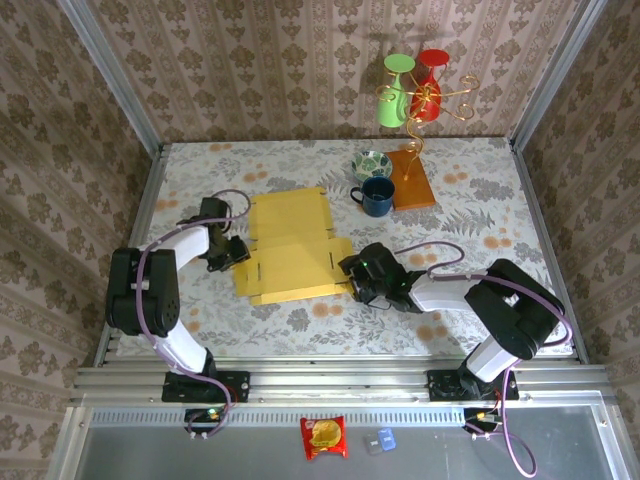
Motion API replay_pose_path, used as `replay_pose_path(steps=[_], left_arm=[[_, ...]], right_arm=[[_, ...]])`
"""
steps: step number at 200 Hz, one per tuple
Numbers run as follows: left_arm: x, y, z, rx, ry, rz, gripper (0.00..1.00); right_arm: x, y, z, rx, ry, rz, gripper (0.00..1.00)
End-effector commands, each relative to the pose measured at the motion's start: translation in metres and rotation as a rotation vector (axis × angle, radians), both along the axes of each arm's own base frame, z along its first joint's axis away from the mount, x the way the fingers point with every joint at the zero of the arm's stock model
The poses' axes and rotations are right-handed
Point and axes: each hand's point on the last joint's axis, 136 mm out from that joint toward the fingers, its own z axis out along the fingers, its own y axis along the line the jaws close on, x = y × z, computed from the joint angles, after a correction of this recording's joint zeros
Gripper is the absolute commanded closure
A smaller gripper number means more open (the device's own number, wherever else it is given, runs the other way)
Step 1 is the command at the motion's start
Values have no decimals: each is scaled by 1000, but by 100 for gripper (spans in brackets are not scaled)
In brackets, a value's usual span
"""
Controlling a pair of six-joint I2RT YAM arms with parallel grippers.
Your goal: Fold the paper box
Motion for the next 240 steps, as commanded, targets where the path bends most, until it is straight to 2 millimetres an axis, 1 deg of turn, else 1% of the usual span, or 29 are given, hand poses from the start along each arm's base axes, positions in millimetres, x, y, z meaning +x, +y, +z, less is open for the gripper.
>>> replay_pose_path(steps=[1,11,26,52,73,122,156,175,200,223,229,233,240], left_arm=[[-12,-1,-13,30,60,-20,66],[-11,-2,-13,37,62,-25,66],[-11,-4,-13,38,63,-31,67],[-12,-6,-14,51,67,-42,68],[-13,-7,-15,55,71,-49,68],[-13,-8,-15,52,73,-55,69],[-15,-8,-16,57,77,-61,69],[-17,-8,-17,59,84,-64,69],[-16,-8,-16,61,81,-69,69],[-16,-7,-13,68,78,-72,69],[-16,-7,-11,73,74,-72,68],[-16,-7,-9,76,71,-71,67],[-15,-6,-5,83,63,-67,62]], right_arm=[[1,-10,-3,-19,-3,-43,44],[1,-13,-4,-24,-4,-56,44],[6,-16,-6,-14,-15,-73,44],[23,-16,-3,15,-59,-93,46],[34,-19,1,26,-87,-114,49],[40,-17,-1,41,-101,-121,56],[47,-19,-6,45,-123,-137,69],[52,-18,-8,44,-132,-142,74],[57,-17,-7,41,-149,-143,82],[59,-15,-4,34,-158,-134,93],[59,-15,-2,33,-156,-132,95],[59,-15,-1,31,-155,-131,99],[59,-14,2,28,-159,-127,100]])
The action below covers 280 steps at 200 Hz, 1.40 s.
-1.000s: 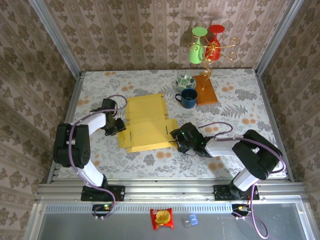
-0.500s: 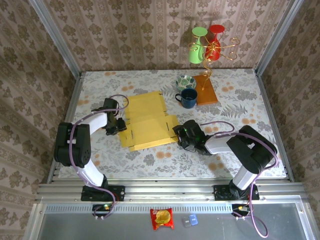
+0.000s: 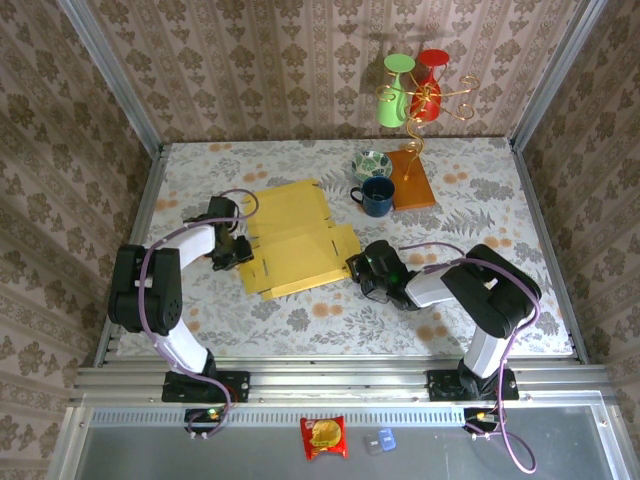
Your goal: Fold the paper box
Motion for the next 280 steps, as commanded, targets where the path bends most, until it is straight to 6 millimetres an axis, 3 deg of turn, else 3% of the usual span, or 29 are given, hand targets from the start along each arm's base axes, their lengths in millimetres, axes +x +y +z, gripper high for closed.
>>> replay_pose_path(steps=[1,12,37,63,105,129,163,217,247,280], left_arm=[[-16,3,-2,45,63,-23,62],[-15,5,8,72,39,-20,54],[-14,6,54,191,-75,-19,43],[-29,-4,102,268,-233,-29,39],[-96,-5,117,-6,-114,301,30],[-115,-7,124,-246,-125,517,20],[-92,-16,128,-628,-161,824,6],[-50,-12,128,-791,-245,1033,6],[-34,-4,133,-802,-330,1052,14],[-27,-9,125,-831,-322,1033,42]], right_arm=[[14,0,14,-19,-48,-21,100],[12,0,19,-32,-41,-11,100],[10,5,39,-29,-26,-1,100],[9,13,64,-1,13,-4,100],[15,23,102,62,76,-27,100],[19,29,116,112,115,-47,100],[21,31,131,160,174,-77,100],[23,28,140,223,237,-101,100],[21,23,141,233,257,-100,100],[18,15,142,241,269,-114,100]])
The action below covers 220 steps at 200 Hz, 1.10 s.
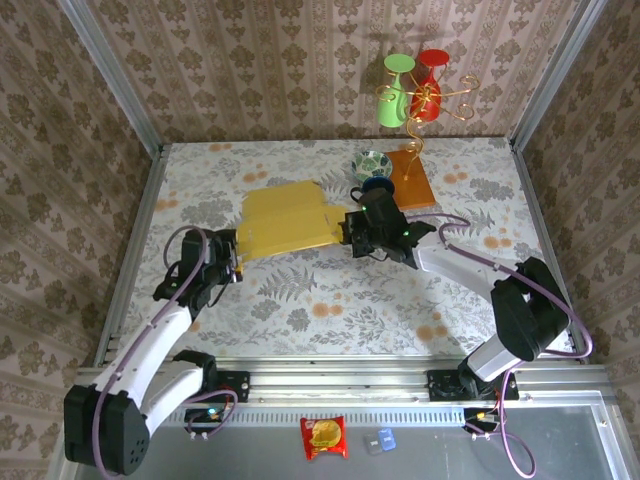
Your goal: Fold the paper box
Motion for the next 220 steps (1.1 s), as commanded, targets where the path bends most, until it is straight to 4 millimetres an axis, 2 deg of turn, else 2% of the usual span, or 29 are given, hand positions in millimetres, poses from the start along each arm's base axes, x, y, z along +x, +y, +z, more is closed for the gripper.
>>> replay_pose_path(steps=[1,16,42,59,69,84,87,94,107,124,142,151,154,164,176,199,218,220], left_arm=[[10,1,3,-34,-49,26,43],[10,4,7,-11,-70,29,60],[9,9,17,8,-93,48,100],[11,13,31,21,-119,73,100],[11,16,45,33,-153,104,100],[8,23,61,63,-186,177,100],[8,23,65,62,-194,189,100],[9,23,70,56,-207,212,100],[12,20,74,20,-224,246,100],[18,14,82,-15,-248,266,100],[24,6,90,-33,-265,261,100],[27,6,93,-39,-270,268,100],[25,-3,93,-43,-271,243,100],[26,-7,96,-43,-278,240,100],[28,-10,97,-44,-278,229,100],[28,-16,98,-50,-279,215,100],[27,-19,98,-58,-277,208,100],[27,-19,98,-58,-279,208,100]], right_arm=[[-4,-5,17,37,14,-16,100],[-3,-8,17,48,16,-23,100],[0,-11,23,62,8,-31,100],[1,-12,29,61,1,-22,99],[-2,-17,38,38,-9,-22,84],[-9,-34,49,-34,-53,-71,64],[-12,-39,61,-34,-86,-84,61],[-17,-48,72,-50,-126,-112,54],[-31,-60,82,-76,-169,-145,45],[-53,-64,85,-92,-191,-143,41],[-69,-44,90,-50,-276,-137,36],[-73,-27,94,-9,-316,-126,34],[-73,-22,94,0,-324,-121,34],[-76,-2,97,33,-351,-98,32],[-76,19,94,52,-354,-70,31],[-65,48,99,108,-404,-63,30],[-53,60,101,112,-432,-66,30],[-51,63,93,99,-422,-64,30]])
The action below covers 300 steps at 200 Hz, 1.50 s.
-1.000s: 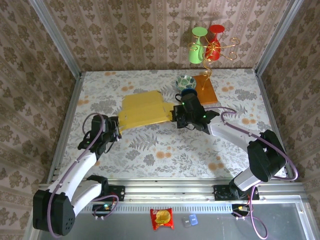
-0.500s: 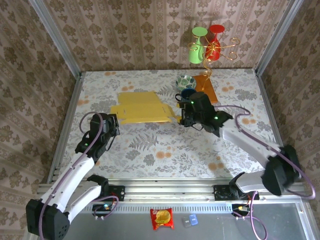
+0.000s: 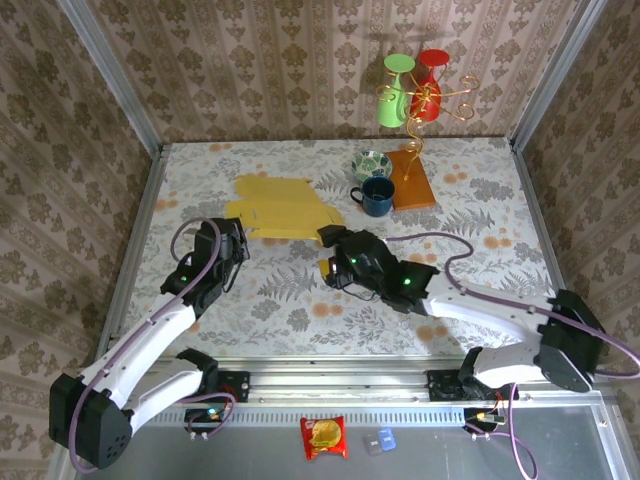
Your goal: Fold the paper box
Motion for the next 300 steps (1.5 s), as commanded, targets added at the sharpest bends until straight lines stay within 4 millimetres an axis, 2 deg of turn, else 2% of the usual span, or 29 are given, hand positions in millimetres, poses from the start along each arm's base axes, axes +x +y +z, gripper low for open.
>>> replay_pose_path(steps=[1,33,48,115,220,232,245,252,257,272,280,290,300], left_arm=[[5,-4,23,-54,-56,22,100],[4,-8,26,-56,-64,5,100],[3,-9,25,-59,-64,0,100],[-1,-10,25,-49,-63,-10,100],[-8,-8,26,-39,-60,-15,100],[-10,-6,26,-31,-58,-16,100],[-12,-6,26,-23,-53,-23,100],[-14,-6,24,-22,-48,-27,100],[-14,-6,25,-17,-52,-33,91],[-19,-5,28,27,-44,-72,51],[-24,-2,31,72,-30,-97,35],[-32,5,37,153,-8,-131,22],[-43,16,44,239,25,-154,19]], right_arm=[[26,13,29,82,-110,-73,30],[36,35,11,92,-97,-49,36],[42,39,10,101,-105,-55,46],[55,38,16,104,-127,-67,72],[71,35,16,113,-131,-97,88],[72,34,19,110,-137,-97,92],[73,34,24,105,-144,-99,100],[74,33,27,105,-148,-99,100],[75,33,30,104,-153,-99,100],[77,32,39,102,-161,-95,100],[77,30,45,99,-164,-96,100],[78,29,57,100,-175,-95,100],[76,27,70,97,-177,-96,100]])
